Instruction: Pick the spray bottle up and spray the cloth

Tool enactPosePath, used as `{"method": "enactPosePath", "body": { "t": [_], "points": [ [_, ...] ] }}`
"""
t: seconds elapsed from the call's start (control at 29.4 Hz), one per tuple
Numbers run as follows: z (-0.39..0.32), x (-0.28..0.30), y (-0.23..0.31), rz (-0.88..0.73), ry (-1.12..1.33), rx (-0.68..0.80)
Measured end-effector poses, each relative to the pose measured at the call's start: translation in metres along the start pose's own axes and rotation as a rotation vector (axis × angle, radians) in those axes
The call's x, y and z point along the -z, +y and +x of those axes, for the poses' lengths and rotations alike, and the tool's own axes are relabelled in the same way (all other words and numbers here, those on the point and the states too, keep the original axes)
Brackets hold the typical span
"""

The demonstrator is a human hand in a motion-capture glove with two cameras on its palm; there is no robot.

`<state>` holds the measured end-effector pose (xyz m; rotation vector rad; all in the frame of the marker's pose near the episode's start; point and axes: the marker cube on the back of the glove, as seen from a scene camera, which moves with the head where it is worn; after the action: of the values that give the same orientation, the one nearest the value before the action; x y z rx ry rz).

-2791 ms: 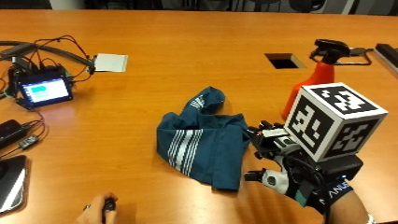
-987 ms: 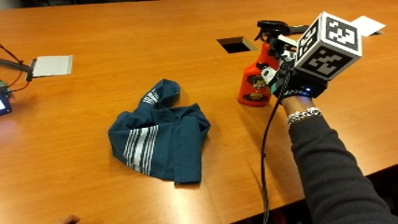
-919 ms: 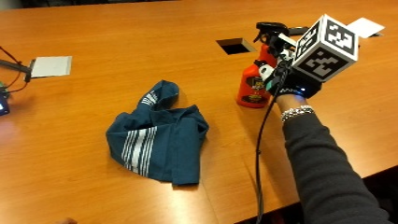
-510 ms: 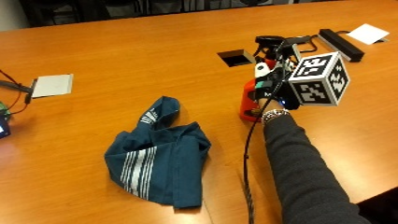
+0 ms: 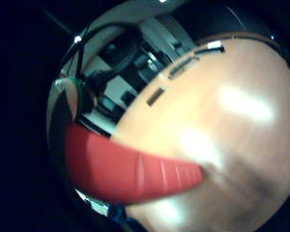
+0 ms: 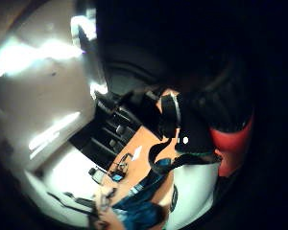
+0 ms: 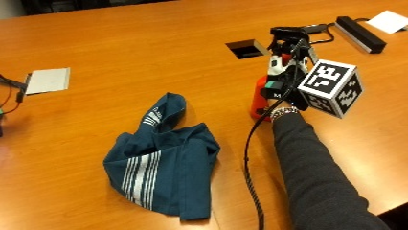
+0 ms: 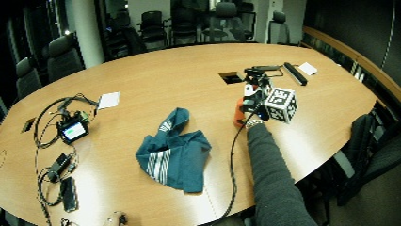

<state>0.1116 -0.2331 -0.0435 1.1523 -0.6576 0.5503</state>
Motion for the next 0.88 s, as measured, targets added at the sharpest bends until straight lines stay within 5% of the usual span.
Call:
{"method": "enactPosePath", "body": {
  "t": [0.27,0.58,0.88],
  "points": [
    [0.028,0.026,0.007,0.173,0.1,0.054],
    [0.073,0.009,0.032,0.016,0.179,0.026],
    [0.041,0.018,0.036,-0.123,0.276,0.446]
  ]
}}
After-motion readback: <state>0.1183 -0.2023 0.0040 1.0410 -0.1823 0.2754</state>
